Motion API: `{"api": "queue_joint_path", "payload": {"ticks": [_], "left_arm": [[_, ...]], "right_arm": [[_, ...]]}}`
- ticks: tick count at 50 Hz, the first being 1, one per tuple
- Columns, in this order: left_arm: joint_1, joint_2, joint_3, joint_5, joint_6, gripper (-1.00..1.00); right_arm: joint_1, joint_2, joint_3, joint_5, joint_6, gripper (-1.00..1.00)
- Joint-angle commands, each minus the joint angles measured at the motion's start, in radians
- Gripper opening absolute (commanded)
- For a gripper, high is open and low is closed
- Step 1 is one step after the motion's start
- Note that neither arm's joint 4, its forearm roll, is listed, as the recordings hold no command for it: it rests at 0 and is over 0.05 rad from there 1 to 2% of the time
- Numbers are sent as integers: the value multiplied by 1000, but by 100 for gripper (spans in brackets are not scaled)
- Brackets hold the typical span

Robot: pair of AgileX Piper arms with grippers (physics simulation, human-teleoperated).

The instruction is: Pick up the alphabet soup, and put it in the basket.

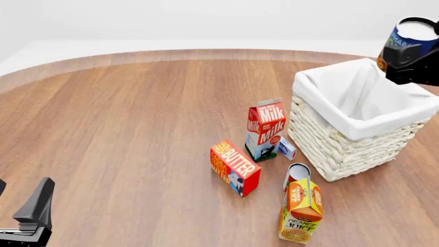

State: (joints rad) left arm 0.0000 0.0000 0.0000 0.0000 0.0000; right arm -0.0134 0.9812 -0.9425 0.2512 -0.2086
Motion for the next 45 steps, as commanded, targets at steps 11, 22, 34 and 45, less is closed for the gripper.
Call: {"api": "queue_joint_path", "payload": {"ticks": [11, 22, 34, 45], "left_arm": [[0, 0, 0, 0, 0, 100], [0, 0, 0, 0, 0, 100], [0, 0, 0, 0, 0, 100], [0, 0, 0, 0, 0, 100]], "right_arm": [[-36, 139, -115, 41, -8, -100], [-55, 186, -112, 47, -26, -100], [-64, 219, -103, 49, -46, -100], [-59, 260, -123, 56, -68, -100]]}}
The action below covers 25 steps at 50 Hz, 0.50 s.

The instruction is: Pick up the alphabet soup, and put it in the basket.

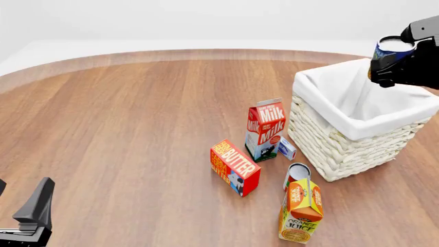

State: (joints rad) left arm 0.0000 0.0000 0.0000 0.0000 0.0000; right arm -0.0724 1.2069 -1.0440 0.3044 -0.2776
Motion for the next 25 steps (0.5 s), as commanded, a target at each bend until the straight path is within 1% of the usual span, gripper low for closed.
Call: {"api": "queue_joint_path", "payload": {"ticks": [1, 15, 25], "left_arm": [[0, 0, 0, 0, 0, 100], [0, 0, 0, 0, 0, 100], [0, 0, 0, 0, 0, 100]], "right_arm": [[0, 37, -23, 2, -1, -100], [-26, 103, -71, 16, -27, -100], [-18, 152, -96, 24, -55, -100]]}}
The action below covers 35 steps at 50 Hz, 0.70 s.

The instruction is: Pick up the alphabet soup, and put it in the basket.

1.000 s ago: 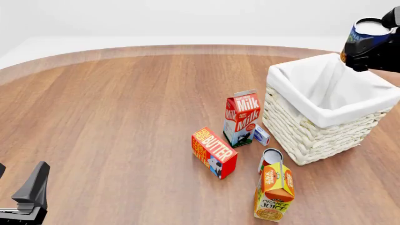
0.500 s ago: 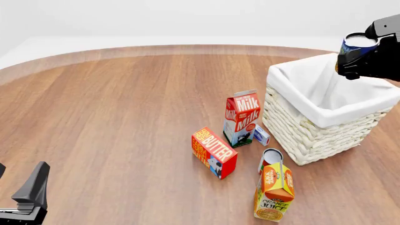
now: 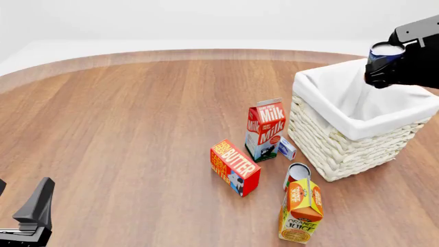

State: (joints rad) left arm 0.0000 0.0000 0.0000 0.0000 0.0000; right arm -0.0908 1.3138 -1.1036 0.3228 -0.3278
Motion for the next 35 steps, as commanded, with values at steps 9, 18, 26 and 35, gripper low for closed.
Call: {"api": "queue_joint_path", "payload": {"ticks": [9, 18, 26, 35], "left_arm": [[0, 0, 0, 0, 0, 100], [0, 0, 0, 0, 0, 100], [0, 0, 0, 0, 0, 100], [0, 0, 0, 0, 0, 100]], "right_arm": [[5, 85, -54, 9, -23, -100], [-17, 117, -58, 4, -45, -100], [-23, 128, -51, 4, -49, -100], [-13, 149, -44, -1, -58, -100]]}}
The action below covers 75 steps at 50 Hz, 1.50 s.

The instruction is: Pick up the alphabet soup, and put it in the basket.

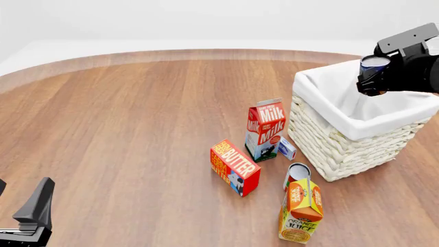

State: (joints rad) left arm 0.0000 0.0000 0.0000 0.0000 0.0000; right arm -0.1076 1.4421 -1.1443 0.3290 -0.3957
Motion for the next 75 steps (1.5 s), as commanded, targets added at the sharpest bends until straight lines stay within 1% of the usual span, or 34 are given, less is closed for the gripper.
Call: {"api": "queue_joint_path", "payload": {"ticks": [1, 18, 35, 37, 40, 75], "left_arm": [[0, 0, 0, 0, 0, 100], [0, 0, 0, 0, 0, 100], [0, 0, 0, 0, 0, 100], [0, 0, 0, 0, 0, 100], [0, 0, 0, 0, 0, 100], [0, 0, 0, 0, 0, 100]], "right_arm": [[5, 25, -6, -8, 11, -100], [24, 63, -13, -7, -1, -100], [9, 103, -11, -14, -29, -100], [11, 103, -12, -13, -26, -100], [6, 109, -7, -16, -37, -100], [-3, 200, -9, -53, -52, -100]]}}
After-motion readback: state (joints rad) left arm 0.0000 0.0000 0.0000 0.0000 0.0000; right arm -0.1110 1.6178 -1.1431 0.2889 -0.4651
